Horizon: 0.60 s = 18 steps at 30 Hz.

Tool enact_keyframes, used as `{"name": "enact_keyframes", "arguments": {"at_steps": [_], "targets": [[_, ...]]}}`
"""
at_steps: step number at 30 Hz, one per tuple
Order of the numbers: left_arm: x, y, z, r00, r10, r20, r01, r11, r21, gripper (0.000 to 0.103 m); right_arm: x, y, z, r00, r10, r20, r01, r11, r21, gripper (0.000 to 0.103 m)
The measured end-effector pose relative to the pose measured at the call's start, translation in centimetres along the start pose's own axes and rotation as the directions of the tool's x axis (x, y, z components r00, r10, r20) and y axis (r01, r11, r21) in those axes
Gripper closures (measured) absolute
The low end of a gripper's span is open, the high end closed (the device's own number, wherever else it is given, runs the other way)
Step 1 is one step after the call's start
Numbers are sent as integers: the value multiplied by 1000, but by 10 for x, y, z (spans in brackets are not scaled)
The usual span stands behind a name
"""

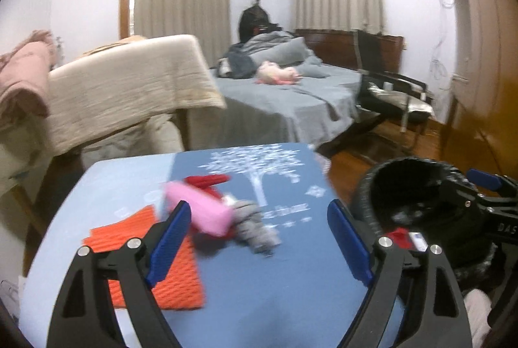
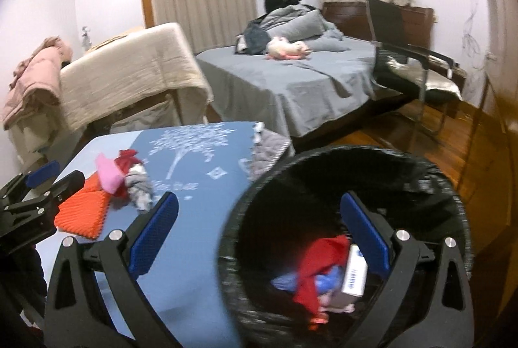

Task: Collect trash
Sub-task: 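Move both open tools back over the table toward the remaining items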

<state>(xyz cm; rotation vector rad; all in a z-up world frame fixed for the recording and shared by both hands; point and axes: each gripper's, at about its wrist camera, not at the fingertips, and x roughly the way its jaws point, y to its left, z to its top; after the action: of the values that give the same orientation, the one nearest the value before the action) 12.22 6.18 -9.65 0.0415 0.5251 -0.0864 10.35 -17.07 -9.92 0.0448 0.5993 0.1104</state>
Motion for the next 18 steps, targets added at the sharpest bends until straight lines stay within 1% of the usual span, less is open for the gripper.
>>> {"name": "enact_keyframes", "arguments": {"at_steps": [7,12,18], "targets": [[-1,49,-13,995,101,-18,-101,994,-43,18,24,50,0,997,68,-23,-69,996,-51,5],[2,71,-22,990,135,-31,-137,988,-67,18,40,76,0,995,96,-34,-99,992,-84,6],[8,87,-27,986,164,-37,-166,983,-83,19,65,96,2,991,120,-56,-125,987,-103,6]]}}
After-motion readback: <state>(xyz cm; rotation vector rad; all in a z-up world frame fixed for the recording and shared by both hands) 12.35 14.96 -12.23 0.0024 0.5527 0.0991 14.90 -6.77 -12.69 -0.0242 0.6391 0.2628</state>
